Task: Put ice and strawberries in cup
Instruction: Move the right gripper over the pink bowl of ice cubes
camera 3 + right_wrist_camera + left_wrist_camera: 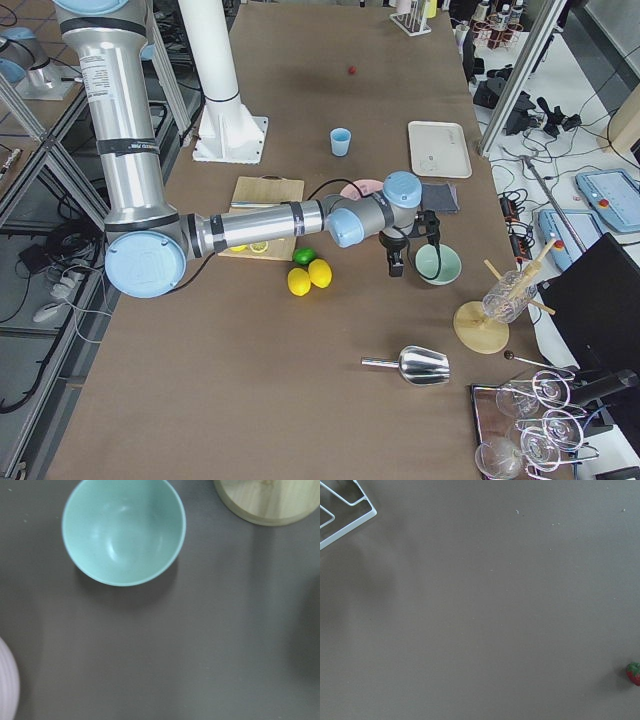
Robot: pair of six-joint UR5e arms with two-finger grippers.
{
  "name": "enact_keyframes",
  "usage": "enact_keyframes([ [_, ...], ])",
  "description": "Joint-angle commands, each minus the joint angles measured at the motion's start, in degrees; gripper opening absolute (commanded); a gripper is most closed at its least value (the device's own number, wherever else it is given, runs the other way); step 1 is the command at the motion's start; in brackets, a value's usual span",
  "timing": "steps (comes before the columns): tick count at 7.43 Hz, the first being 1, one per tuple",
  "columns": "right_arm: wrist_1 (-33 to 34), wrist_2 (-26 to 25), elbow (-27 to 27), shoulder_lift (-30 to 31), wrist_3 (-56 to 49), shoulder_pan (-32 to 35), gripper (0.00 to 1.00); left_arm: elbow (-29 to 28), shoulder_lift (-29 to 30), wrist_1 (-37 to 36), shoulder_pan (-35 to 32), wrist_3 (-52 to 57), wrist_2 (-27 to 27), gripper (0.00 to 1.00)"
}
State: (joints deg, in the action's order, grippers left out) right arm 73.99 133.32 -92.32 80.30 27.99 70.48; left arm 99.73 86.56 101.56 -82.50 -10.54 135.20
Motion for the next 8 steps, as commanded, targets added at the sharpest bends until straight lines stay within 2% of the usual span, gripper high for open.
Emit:
enact_keyframes([
  [1,0.0,-0.4,-1.0,-6.0,12.0,-5.4,0.99,0.2,-0.2,0.0,0.0,-0.1,0.1,0.98],
  [4,0.0,-3.2,-1.0,-9.0,17.1,-9.9,0.98,-0.2,-0.2,0.0,0.0,-0.9,0.1,0.98],
  [8,-0.1,-4.6,-1.1,-9.6,25.3,-14.4,0.84,-0.1,-0.2,0.0,0.0,-0.9,0.1,0.98],
])
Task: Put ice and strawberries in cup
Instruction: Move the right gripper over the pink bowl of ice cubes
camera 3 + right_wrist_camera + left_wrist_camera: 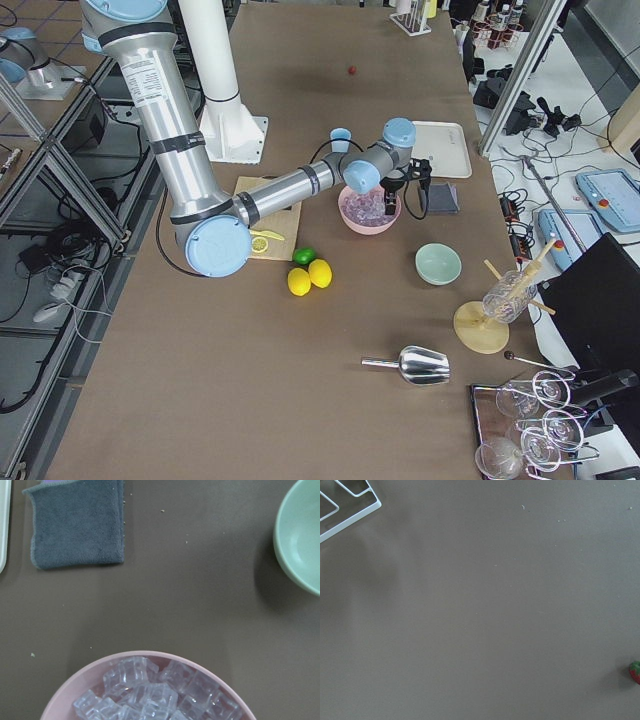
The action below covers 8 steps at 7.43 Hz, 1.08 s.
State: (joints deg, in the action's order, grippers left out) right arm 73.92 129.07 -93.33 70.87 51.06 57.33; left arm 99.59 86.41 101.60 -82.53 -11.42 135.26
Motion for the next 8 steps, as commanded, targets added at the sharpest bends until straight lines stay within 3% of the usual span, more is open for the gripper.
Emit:
enact_keyframes([
  [1,0.0,-0.4,0.0,-0.1,2.8,-1.6,0.83,0.0,0.0,0.0,0.0,0.0,0.0,0.98],
  [8,0.1,-3.4,0.9,0.9,3.0,-3.5,0.82,0.3,0.2,0.0,0.0,0.0,0.0,0.98],
])
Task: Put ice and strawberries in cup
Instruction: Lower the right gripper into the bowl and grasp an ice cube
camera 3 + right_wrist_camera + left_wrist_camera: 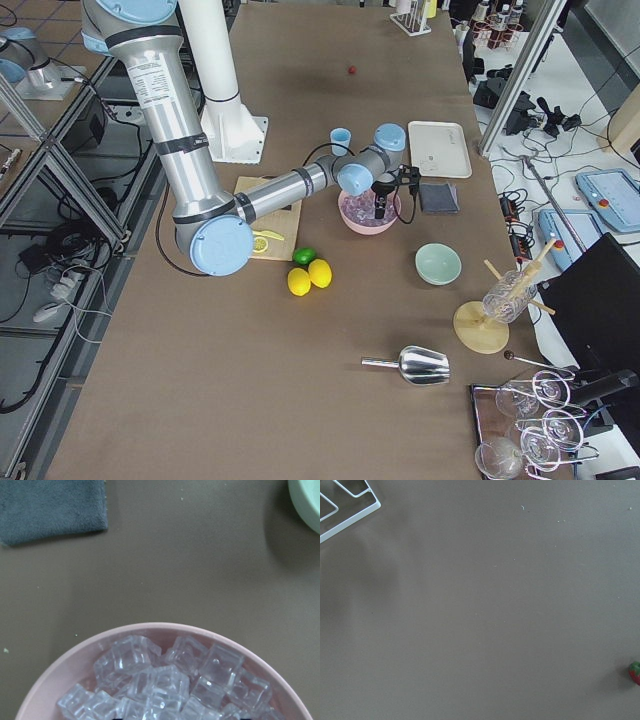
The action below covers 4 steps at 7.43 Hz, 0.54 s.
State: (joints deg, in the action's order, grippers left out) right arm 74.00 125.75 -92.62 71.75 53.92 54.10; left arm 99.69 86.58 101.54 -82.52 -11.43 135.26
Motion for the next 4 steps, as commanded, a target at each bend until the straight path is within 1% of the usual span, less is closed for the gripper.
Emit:
enact_keyframes([
  [1,0.0,0.0,0.2,0.0,1.2,-0.2,0.80,0.2,-0.1,0.1,0.0,0.0,0.0,0.98],
  [2,0.0,0.0,0.2,0.2,1.6,-0.1,0.80,0.4,-0.2,0.1,0.0,0.0,0.0,0.98],
  [4,-0.1,0.1,0.2,0.2,6.2,-0.2,0.78,0.9,-0.2,0.0,-0.1,0.0,0.0,0.98],
])
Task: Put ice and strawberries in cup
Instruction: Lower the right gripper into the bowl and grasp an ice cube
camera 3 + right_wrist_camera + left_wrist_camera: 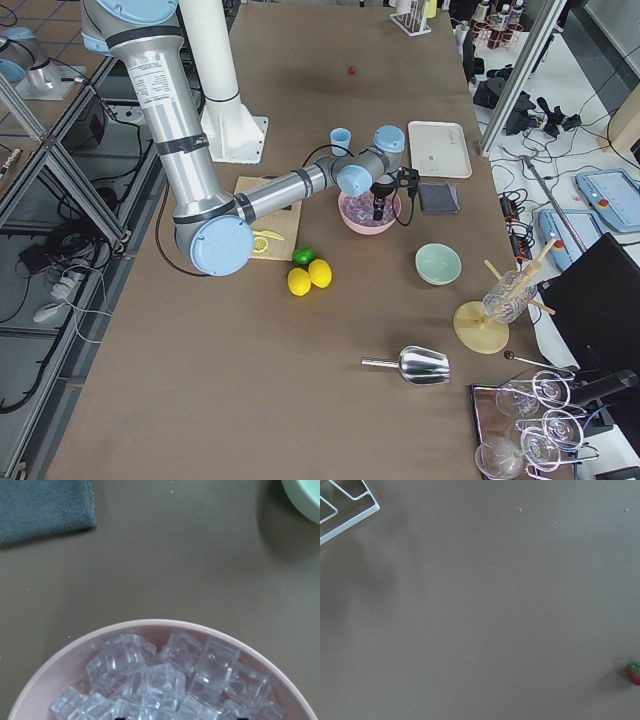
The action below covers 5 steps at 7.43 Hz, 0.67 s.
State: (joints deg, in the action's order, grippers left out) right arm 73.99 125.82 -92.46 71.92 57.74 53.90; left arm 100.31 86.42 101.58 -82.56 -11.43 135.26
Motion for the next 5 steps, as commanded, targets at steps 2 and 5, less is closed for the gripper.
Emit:
enact_keyframes([
  [2,-0.1,-0.6,0.0,0.2,3.0,-0.2,0.78,0.6,-0.1,-0.1,-0.4,0.0,0.0,0.98],
  [5,-0.1,-0.6,0.1,0.2,3.4,-0.6,0.76,1.2,-0.4,-0.2,-0.9,0.0,0.2,0.98],
])
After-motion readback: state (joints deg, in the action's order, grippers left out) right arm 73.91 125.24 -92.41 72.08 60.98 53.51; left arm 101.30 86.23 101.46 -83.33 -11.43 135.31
